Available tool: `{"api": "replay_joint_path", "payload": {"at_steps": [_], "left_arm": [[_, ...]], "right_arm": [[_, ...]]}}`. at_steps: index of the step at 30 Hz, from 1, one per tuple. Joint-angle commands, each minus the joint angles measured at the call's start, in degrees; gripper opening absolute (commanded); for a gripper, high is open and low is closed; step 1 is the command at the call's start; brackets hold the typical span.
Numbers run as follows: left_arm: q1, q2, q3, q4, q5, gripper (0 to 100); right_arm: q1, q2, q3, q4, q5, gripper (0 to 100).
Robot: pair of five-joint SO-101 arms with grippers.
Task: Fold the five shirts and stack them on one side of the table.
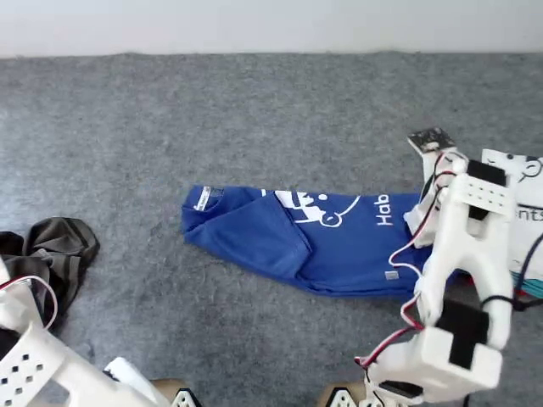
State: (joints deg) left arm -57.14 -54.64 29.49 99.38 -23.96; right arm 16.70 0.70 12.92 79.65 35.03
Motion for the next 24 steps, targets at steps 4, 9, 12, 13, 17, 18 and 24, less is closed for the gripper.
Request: {"api": "replay_joint_path", "payload": {"at_steps": [4, 9, 12, 13, 17, 18, 24], "left_arm": [[-0.2, -0.7, -0.7, 1.0, -0.3, 2], [-0.2, -0.8, -0.7, 1.0, -0.3, 2], [-0.2, -0.8, -0.7, 1.0, -0.3, 2], [-0.2, -0.8, -0.7, 1.0, -0.3, 2], [-0.2, -0.8, -0.7, 1.0, -0.3, 2], [-0.2, -0.8, -0.7, 1.0, -0.3, 2], [-0.3, -0.8, -0.5, 1.0, 0.0, 2]], "right_arm": [[-13.8, -9.8, -7.2, 11.8, -0.7, 1.0], [-30.1, -12.9, -8.5, 14.2, -9.7, 1.0], [-38.6, -12.8, -8.7, 11.9, -14.1, 0.9], [-40.8, -12.7, -8.7, 10.7, -15.4, 0.9], [-46.5, -12.1, -8.6, 2.4, -18.3, 0.9], [-47.4, -11.2, -8.7, 0.2, -18.3, 0.9], [-49.8, -0.7, -10.9, -8.5, -18.4, 0.9]]}}
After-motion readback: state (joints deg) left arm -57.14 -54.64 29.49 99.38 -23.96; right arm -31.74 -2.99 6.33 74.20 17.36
